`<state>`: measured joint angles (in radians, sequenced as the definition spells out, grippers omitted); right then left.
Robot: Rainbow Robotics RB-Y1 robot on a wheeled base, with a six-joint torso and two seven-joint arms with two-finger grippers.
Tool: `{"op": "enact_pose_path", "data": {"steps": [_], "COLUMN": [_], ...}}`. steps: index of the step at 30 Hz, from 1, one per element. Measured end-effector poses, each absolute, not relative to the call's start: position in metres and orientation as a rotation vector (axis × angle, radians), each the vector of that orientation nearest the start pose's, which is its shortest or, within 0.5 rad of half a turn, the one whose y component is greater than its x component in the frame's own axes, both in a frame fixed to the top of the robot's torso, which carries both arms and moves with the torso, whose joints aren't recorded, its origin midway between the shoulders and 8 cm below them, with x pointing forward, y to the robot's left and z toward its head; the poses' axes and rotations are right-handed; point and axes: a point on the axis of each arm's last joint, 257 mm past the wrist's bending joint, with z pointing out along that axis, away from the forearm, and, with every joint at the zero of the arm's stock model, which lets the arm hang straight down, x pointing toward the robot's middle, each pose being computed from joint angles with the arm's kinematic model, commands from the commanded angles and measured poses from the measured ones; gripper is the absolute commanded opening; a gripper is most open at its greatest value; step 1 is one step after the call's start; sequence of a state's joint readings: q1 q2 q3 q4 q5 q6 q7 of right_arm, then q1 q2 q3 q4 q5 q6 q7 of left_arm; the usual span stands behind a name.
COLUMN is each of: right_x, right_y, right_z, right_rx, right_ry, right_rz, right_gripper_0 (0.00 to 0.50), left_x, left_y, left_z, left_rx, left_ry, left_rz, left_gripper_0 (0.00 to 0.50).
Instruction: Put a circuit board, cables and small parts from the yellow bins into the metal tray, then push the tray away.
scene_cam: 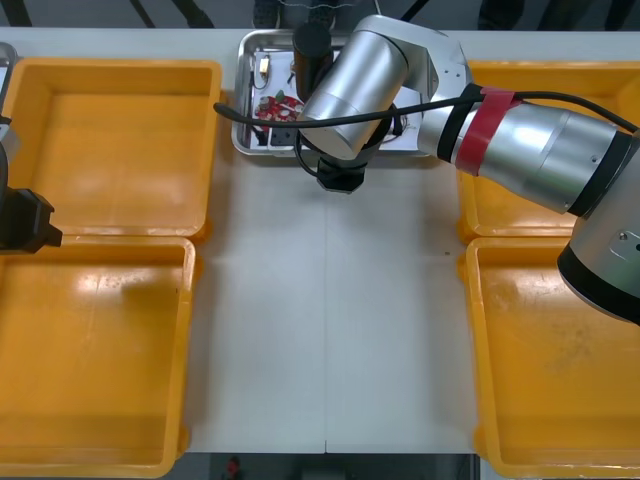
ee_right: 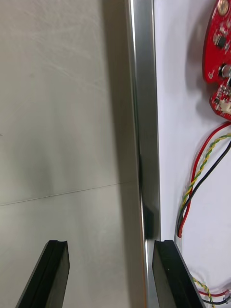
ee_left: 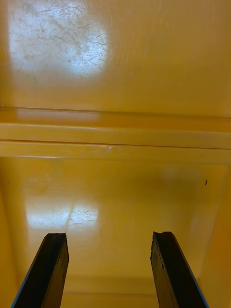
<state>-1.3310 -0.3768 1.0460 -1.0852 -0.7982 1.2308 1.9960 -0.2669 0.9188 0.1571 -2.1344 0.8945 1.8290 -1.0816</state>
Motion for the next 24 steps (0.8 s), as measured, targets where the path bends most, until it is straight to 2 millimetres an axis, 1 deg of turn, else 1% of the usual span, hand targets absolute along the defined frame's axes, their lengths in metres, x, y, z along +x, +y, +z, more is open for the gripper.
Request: {"op": "enact_pose_path", "data": {"steps": [6, 10, 15, 20, 22, 24], "right_x": [0.566, 0.548, 0.527, 0.500, 0.488, 0.478], "right_y": [-0.007, -0.007, -0.016, -0.034, -0.042, -0.050], "right_z": [-0.168, -0.160, -0.150, -0.144, -0.141, -0.137], "right_rx": [-1.760, -1.768, -1.775, -1.757, -1.718, -1.636], "right_ry": [1.978, 1.997, 2.021, 2.080, 2.134, 2.206], "right_rz": [-0.444, -0.414, -0.416, -0.402, -0.373, -0.339], "right_gripper_0": [0.500, 0.500, 0.500, 0.500, 0.500, 0.500], "left_x": [0.402, 0.402, 0.402, 0.402, 0.402, 0.402], "left_y": [0.362, 0.362, 0.362, 0.362, 0.362, 0.362], "left_z": [-0.147, -0.147, -0.147, -0.147, -0.147, -0.147], "left_rx": [-0.092, -0.092, -0.092, -0.092, -0.092, -0.092], "left_ry": [2.656, 2.656, 2.656, 2.656, 2.656, 2.656], "left_rz": [0.036, 0.036, 0.036, 0.036, 0.036, 0.036], "left_gripper_0": [0.500, 0.500, 0.500, 0.500, 0.500, 0.500]}}
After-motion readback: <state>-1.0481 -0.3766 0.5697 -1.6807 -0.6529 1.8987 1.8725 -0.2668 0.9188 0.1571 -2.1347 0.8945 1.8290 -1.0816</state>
